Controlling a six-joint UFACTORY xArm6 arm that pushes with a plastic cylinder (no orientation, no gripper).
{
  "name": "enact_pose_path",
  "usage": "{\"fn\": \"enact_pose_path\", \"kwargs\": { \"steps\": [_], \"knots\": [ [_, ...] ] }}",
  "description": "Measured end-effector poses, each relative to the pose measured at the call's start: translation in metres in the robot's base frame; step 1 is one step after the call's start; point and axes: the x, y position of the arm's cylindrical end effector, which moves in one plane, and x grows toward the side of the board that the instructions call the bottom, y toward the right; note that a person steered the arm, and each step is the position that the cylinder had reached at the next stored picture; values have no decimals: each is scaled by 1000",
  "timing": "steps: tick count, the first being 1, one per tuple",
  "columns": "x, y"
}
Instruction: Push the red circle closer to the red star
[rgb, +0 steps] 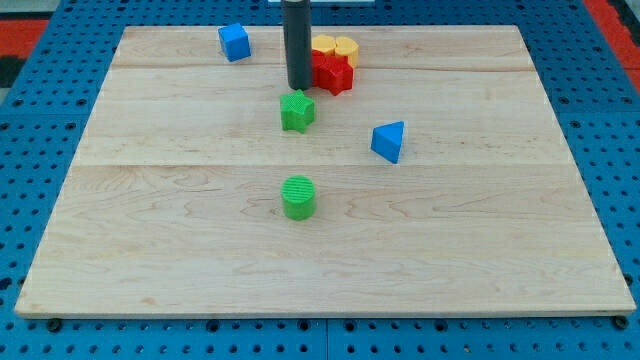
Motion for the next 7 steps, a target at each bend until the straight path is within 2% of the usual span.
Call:
{"fn": "enact_pose_path", "kwargs": {
  "steps": [1, 2, 3, 4, 5, 6, 7],
  "knots": [
    [0, -31],
    [-9, -95],
    [-43, -152],
    [-84, -176],
    [-117, -153],
    [-111, -121],
    [-76, -99]
  ]
}}
